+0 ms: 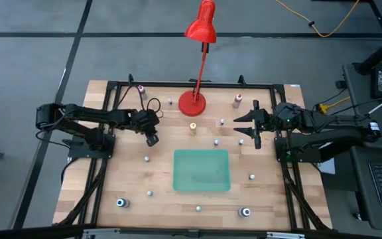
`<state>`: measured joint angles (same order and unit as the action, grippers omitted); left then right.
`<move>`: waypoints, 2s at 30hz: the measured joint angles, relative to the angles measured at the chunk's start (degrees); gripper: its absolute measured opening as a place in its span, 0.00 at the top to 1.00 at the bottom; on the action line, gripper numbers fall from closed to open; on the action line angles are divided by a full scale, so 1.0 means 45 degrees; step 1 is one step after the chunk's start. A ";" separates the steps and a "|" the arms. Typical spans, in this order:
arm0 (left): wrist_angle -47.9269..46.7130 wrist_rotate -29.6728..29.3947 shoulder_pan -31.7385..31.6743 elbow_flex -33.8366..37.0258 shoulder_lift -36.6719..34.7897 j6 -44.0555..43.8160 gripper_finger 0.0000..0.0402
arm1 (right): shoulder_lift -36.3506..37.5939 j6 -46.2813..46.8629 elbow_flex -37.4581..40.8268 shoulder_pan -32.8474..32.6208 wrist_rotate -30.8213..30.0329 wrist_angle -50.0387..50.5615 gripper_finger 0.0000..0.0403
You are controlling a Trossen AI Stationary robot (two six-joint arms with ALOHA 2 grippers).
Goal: Pick & Place food coloring
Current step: Put the small black food coloring bottle into the blue bin
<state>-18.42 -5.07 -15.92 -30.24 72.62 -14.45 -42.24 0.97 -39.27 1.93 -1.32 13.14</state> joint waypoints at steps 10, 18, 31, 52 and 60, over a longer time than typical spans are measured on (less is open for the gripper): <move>0.0035 0.0450 0.0439 -0.1414 0.0000 -0.0294 0.85 | 0.0000 0.0000 0.0000 0.0003 0.0000 -0.0003 0.60; -0.0352 0.0809 0.1412 -0.3620 0.0000 -0.0146 0.86 | 0.0000 0.0005 0.0005 0.0003 0.0002 -0.0008 0.60; -0.1635 0.0921 0.4099 -0.6583 0.0000 0.0023 0.86 | 0.0000 0.0078 0.0005 0.0003 -0.0003 -0.0008 0.60; -0.3521 0.0045 0.6916 -0.9628 0.3349 -0.1360 0.86 | -0.0005 0.1012 0.0005 0.0000 0.1724 0.0016 0.60; -0.3850 -0.0754 0.6946 -1.1035 0.6032 -0.0918 0.86 | -0.0005 0.0991 0.0005 0.0000 0.2720 0.0021 0.60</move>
<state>-35.74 -8.47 15.33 -79.90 99.76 -18.58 -42.26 5.43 -39.24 1.93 10.92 13.23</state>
